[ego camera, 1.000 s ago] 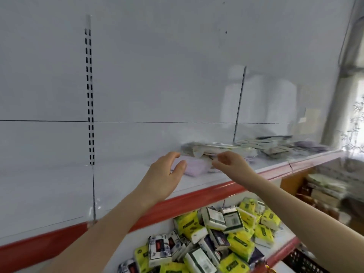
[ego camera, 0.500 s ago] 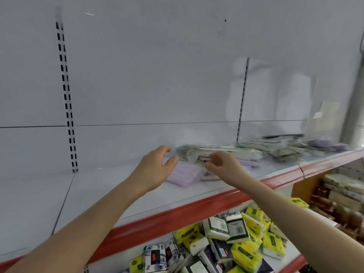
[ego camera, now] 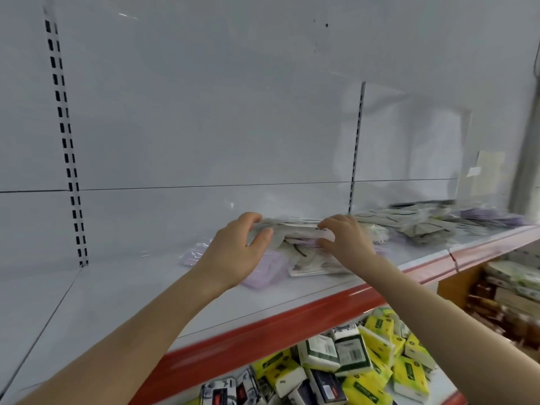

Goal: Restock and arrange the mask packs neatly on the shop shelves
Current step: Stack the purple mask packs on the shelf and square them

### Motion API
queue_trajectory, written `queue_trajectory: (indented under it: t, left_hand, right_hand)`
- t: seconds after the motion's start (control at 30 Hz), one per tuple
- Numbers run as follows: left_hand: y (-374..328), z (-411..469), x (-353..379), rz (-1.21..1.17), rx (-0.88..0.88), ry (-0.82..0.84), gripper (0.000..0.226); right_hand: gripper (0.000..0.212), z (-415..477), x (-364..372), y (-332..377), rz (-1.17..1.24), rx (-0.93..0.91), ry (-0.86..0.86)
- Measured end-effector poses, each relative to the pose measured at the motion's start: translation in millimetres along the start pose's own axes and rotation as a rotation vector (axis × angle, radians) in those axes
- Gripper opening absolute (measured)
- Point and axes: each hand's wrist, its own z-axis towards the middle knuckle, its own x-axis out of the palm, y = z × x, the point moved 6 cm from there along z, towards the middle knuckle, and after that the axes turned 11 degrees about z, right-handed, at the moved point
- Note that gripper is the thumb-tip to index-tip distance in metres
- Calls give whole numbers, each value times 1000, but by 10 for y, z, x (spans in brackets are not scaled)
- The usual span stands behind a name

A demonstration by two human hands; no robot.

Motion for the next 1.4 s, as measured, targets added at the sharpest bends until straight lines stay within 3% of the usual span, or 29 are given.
queue_trajectory:
  t: [0.1,0.3,0.53,0.63,0.7,0.8,0.9,0.97,1.07,1.13,1.3,1.4]
  left_hand:
    - [6,40,29,0,-39,-28,42]
    - [-163,111,281,-73,-153,-53,40]
    - [-500,148,500,-106,-239,-159,36]
    - [-578,118,596,-179,-298,-207,22]
    - [-655,97,651,-331,-378,-215,14]
    - [-767,95,772,-686,-563,-178,26]
    - [-778,126,859,-1120,-735,-163,64]
    - [-768,129,846,-1415,-794,-241,92]
    - [-770,130,783,-1691,-815,-286,112]
    - [-774,116,730,-1678,-804,-255,102]
    - [-693,154,577,-1400,-628,-186,5]
    - [-621,137,550,-1380,-594,-231,17]
  right_hand:
    - [27,107,68,-24,3,-71,10]
    - [15,214,-63,-134,186,-281,-130]
    - [17,494,-516,-350,568,-240,-155]
    - [16,600,-650,-420,665,-196,-169]
    - [16,611,-730,-409,706,-199,-174]
    - [14,527,-835,-360,780,-248,-175]
    - [9,322,-967,-289,925,-363,-160]
    - [10,148,-1010,-221,1013,-451,-78]
    - [21,-57,-1024,-155,1045,-587,-7]
    - [20,-143,-998,-124,1029,-637,36]
    - [13,-219,-927,-178,976,-628,64]
    - [14,-186,-880,-374,967,-529,29]
